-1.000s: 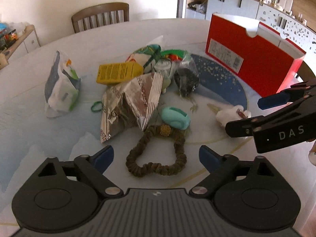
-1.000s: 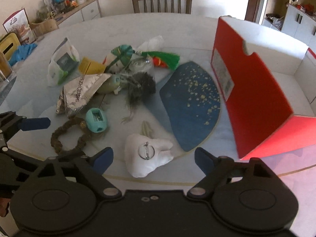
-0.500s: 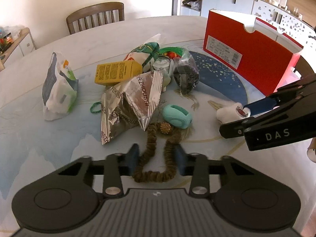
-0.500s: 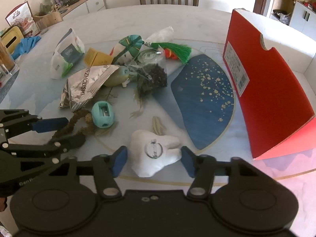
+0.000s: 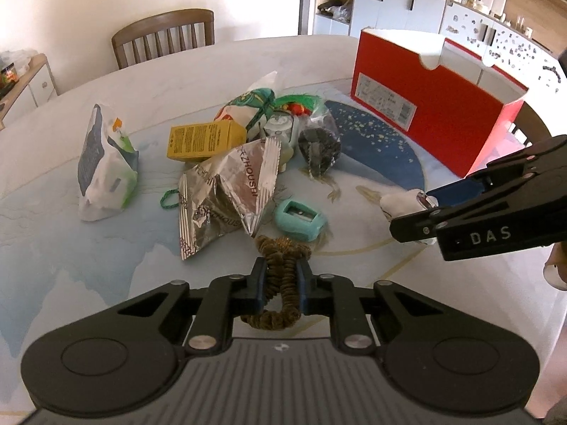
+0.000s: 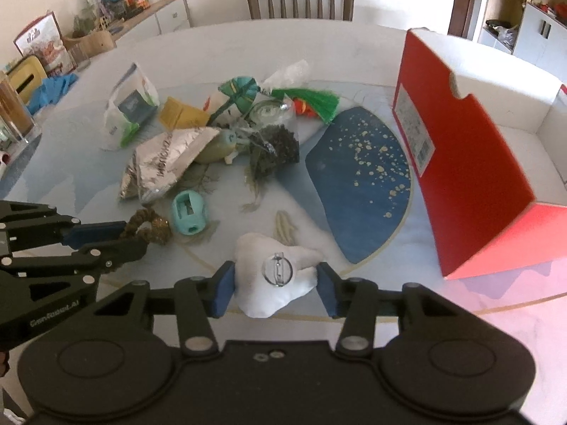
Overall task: Organize objects
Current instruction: 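Grasp the white tooth plush with the right tool while the left grasps the brown bracelet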
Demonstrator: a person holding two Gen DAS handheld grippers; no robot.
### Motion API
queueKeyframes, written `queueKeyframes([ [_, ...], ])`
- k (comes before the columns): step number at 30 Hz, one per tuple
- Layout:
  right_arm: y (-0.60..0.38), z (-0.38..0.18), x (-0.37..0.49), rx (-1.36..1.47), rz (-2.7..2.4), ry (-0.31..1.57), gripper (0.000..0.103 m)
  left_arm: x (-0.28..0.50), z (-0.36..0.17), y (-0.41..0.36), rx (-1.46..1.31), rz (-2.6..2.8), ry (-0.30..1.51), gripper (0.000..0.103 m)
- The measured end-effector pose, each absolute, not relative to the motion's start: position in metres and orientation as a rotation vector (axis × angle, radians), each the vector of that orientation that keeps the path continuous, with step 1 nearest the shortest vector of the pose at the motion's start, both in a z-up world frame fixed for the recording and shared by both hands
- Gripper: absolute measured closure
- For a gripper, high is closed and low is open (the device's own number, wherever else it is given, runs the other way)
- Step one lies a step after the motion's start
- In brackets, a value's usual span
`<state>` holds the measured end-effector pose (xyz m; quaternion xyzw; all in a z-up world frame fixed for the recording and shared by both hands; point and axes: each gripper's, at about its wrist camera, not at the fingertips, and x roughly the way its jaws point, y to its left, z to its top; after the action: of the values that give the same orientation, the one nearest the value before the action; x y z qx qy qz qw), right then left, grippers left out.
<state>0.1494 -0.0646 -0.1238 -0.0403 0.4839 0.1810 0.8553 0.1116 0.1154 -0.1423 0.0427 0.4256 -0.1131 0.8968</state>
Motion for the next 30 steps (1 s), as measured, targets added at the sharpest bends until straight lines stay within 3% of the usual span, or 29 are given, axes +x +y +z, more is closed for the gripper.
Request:
queueKeyframes([
  [16,-0.089,-0.051,0.122,-0.057,0.329,0.91,0.055,0.1,-0.072,0.102,0.06,-0.307,0.761,0.087],
  [30,-0.153,-0.007,0.137,-0.059,0.326,0.795,0.055,0.121,-0.026,0.031,0.075,-0.335,0.691,0.087],
])
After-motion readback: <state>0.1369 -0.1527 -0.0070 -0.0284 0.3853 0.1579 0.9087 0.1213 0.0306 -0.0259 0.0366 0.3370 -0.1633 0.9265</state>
